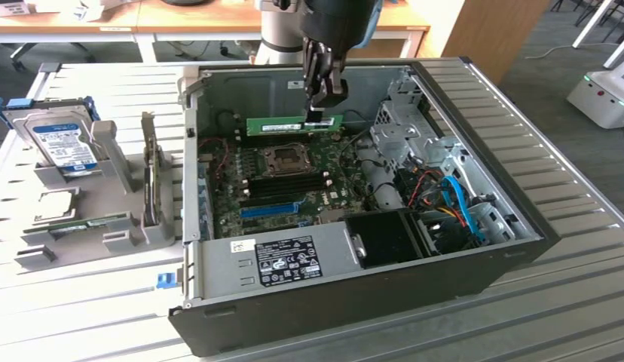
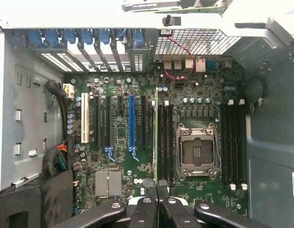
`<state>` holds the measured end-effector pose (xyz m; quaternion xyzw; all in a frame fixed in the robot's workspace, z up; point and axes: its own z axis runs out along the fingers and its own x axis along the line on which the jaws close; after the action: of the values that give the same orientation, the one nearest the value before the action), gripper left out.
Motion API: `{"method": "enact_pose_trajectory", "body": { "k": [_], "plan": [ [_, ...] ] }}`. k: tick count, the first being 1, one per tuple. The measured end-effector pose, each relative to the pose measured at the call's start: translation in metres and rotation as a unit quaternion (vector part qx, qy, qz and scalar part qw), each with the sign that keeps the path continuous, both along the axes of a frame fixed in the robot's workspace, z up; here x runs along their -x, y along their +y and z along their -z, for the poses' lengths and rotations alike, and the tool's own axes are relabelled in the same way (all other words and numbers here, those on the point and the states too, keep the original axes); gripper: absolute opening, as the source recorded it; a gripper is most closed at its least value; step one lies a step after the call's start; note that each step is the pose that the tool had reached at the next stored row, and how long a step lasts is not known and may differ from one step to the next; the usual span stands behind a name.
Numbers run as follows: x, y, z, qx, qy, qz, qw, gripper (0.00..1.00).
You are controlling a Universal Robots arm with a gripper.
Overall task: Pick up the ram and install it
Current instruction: 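Pick up the ram and move it above insertion slot, then insert the ram into the slot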
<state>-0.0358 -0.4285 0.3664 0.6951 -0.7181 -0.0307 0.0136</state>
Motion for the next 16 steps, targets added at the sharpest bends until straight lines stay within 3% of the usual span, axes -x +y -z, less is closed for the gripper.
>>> {"method": "enact_pose_trajectory", "body": {
  "k": [16],
  "plan": [
    [-0.0065,0.0000,0.0000,0.0000,0.0000,0.000,1.0000,0.12]
  ]
}}
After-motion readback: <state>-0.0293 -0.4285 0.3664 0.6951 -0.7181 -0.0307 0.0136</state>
